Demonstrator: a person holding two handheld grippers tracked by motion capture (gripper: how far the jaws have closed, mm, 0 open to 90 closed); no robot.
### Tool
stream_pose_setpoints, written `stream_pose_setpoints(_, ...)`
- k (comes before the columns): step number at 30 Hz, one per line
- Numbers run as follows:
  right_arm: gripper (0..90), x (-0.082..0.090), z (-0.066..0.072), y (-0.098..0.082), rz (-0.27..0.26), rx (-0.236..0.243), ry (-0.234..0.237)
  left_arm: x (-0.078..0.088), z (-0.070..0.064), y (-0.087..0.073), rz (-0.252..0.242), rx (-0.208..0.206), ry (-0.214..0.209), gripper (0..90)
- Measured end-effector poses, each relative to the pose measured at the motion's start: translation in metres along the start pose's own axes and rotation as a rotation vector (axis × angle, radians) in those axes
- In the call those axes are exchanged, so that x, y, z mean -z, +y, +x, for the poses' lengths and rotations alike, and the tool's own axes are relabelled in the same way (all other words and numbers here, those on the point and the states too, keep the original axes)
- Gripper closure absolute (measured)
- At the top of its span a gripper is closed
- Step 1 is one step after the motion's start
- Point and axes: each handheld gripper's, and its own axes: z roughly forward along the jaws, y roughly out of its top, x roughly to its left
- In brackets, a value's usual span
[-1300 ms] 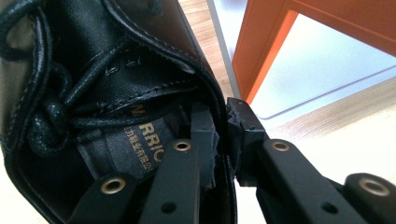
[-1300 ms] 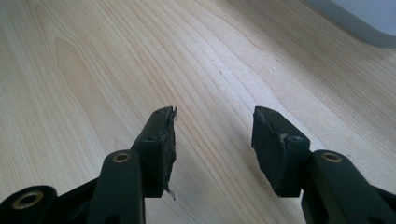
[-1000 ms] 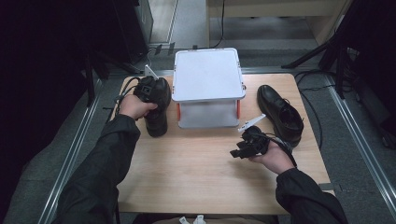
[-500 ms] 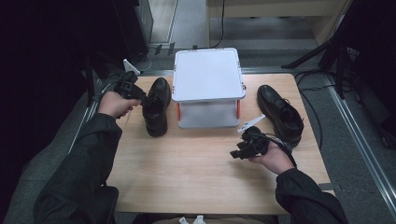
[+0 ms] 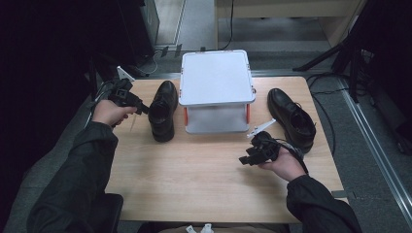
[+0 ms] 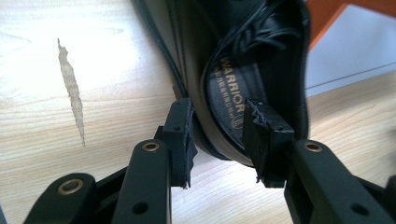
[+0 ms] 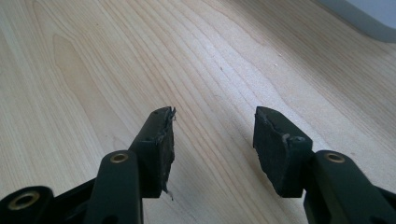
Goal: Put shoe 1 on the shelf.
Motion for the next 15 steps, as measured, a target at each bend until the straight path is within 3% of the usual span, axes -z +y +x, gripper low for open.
stream_pose_setpoints(10,49.0,-0.002,0.001,0.000,0.005,0.006,0.002,-0.025,-0.001,0.006,0.039,0.018,0.005,63.0)
stream_pose_setpoints(15,49.0,-0.002,0.001,0.000,0.001,0.007,0.005,-0.042,-0.004,0.014,0.057,0.042,0.046,65.4)
